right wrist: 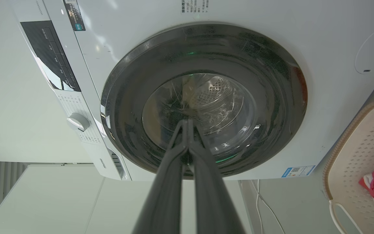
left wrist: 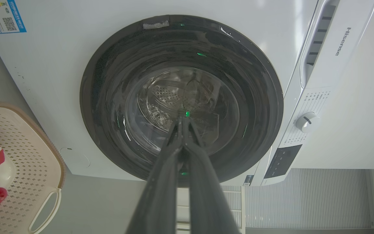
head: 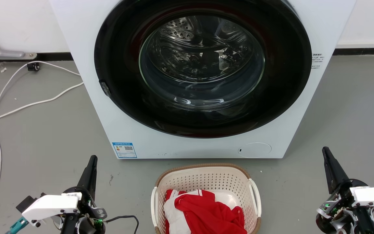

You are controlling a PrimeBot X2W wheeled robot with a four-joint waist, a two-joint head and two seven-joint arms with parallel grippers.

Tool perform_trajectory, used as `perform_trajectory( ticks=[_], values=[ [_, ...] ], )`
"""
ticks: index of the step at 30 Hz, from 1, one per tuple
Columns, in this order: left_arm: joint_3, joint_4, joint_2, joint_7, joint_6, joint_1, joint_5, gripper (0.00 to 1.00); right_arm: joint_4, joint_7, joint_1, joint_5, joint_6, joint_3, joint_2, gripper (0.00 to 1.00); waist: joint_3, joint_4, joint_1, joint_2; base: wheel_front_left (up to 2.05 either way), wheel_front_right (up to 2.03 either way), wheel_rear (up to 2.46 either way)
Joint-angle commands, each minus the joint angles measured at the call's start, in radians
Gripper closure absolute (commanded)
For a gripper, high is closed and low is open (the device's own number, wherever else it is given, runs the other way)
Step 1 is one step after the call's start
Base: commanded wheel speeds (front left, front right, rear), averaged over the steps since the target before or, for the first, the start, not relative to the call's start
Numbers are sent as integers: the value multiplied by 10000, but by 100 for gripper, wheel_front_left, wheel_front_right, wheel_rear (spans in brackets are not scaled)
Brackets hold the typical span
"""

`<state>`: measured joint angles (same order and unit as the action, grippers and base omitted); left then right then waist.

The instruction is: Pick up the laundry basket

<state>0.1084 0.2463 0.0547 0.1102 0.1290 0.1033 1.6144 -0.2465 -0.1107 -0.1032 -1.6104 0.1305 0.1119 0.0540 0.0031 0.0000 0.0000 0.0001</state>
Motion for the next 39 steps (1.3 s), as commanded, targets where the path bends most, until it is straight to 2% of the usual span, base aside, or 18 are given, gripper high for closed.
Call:
perform_trajectory(
  ticks=[1, 25, 26, 39],
  values=[
    [36, 12, -8, 16, 32, 98, -36, 100, -11, -30, -113, 17, 4, 14, -30, 100, 0, 0, 0, -1, 0, 0, 0],
    [52, 11, -17, 29, 32, 100, -52, 100, -10, -32, -115, 29, 4, 21, -34, 100, 0, 0, 0, -1, 0, 0, 0],
    [17, 2, -13, 13, 0, 2, -12, 0, -2, -15, 0, 0, 0, 9, -8, 0, 0, 0, 0, -1, 0, 0, 0],
    [-552, -13, -44, -530, 2, 18, -329, 0, 96, 412, 175, 118, 0, -316, -10, 0, -25, 14, 0, -1, 0, 0, 0]
  ],
)
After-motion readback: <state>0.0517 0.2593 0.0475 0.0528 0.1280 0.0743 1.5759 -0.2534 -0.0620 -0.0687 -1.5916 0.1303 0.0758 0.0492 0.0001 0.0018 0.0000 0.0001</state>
